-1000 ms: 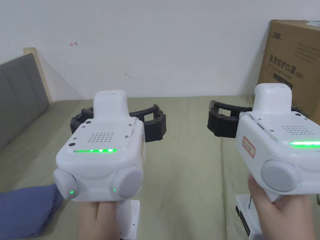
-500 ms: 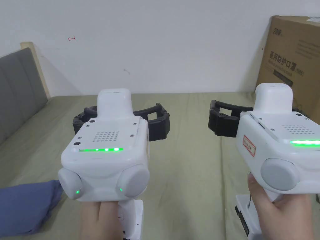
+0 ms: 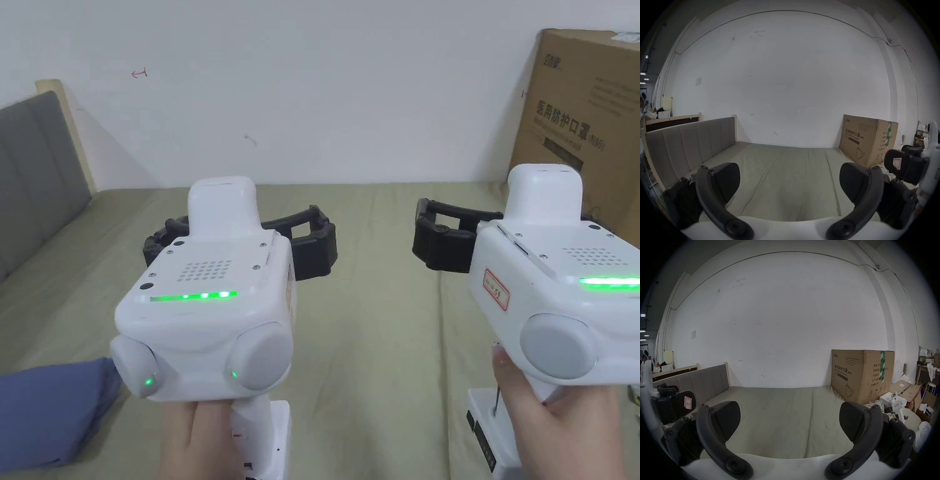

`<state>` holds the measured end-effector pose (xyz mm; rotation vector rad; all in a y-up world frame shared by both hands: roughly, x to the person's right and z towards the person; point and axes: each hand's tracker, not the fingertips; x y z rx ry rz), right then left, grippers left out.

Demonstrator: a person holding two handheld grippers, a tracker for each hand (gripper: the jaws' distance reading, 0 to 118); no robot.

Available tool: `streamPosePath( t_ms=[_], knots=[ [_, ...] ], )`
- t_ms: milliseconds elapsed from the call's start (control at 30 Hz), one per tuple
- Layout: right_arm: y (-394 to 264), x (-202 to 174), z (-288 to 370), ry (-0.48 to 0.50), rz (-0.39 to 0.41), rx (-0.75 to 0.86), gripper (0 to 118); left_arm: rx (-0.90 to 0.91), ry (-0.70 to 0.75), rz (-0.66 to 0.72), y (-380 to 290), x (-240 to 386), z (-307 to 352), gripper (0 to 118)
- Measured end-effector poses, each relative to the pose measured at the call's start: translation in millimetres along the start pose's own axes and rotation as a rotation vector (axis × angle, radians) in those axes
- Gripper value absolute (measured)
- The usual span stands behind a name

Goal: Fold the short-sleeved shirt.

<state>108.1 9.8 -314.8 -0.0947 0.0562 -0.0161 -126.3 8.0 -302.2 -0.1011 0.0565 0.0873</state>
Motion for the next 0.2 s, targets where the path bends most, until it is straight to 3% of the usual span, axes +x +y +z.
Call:
streamPosePath(
  t_ms=[200],
  knots=[
    [0.8,-0.4,0.6,0.002,-0.003,0.004,118,0.015,-0.009,-0.007,-0.4,2.5,1.2,118]
  ],
)
